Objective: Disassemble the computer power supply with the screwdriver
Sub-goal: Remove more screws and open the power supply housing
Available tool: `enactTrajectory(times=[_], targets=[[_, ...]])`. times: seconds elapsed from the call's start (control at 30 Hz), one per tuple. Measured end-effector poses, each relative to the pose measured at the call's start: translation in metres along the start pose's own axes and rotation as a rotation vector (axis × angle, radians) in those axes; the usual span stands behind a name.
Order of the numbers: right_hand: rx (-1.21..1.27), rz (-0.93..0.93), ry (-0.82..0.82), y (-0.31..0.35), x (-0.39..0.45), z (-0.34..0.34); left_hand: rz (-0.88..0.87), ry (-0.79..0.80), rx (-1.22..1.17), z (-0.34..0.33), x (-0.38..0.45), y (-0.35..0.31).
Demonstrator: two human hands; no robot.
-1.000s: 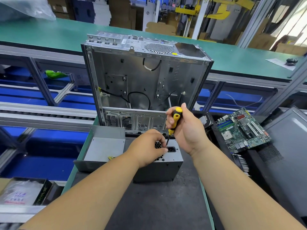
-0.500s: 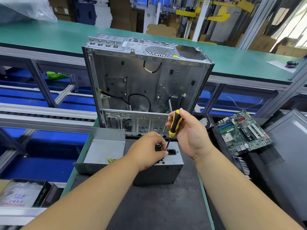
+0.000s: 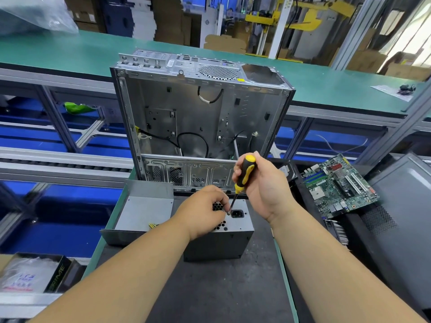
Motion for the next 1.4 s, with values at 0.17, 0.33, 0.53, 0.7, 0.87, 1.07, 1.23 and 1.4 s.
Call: enactTrajectory(times=[0.17,0.33,0.53,0.7,0.87,1.07,1.23,1.4], targets=[[0.005,0.012,0.018,-0.004,-0.002,-0.001,0.003,-0.001,-0.023,0.000,0.000,0.000],[-0.134,0.082,0.037,-0.003,-0.004,0.002,0.015,0.010,-0.026,-0.001,0.000,0.001],[-0.292,0.112,0.061,0.005,-0.004,0.006,0.035,-0.001,0.028,-0.002,0.004,0.003],[-0.181,0.186,0.032,0.017,-0.002,0.016,0.097,0.083,0.095,-0.006,0.014,0.004],[-0.053,0.261,0.030,0.032,0.002,0.024,0.191,0.182,0.129,-0.003,0.032,0.002],[-0.495,0.224,0.060,0.025,-0.003,0.037,0.277,0.385,0.250,0.001,0.050,0.006],[-1.013,0.111,0.172,0.002,-0.011,0.040,0.357,0.511,0.206,-0.006,0.063,0.012],[-1.273,-0.016,0.284,-0.020,-0.017,0.038,0.503,0.658,0.083,-0.014,0.065,0.017]])
Point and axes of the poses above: each hand's wrist, its own x-axis towards the middle knuckle, its own z-axis out of the back of the hand, y = z × x, the point moved 6 cm from there along x, towards the middle knuckle, and after that the axes turned 5 degrees about z, right-handed, at the moved point
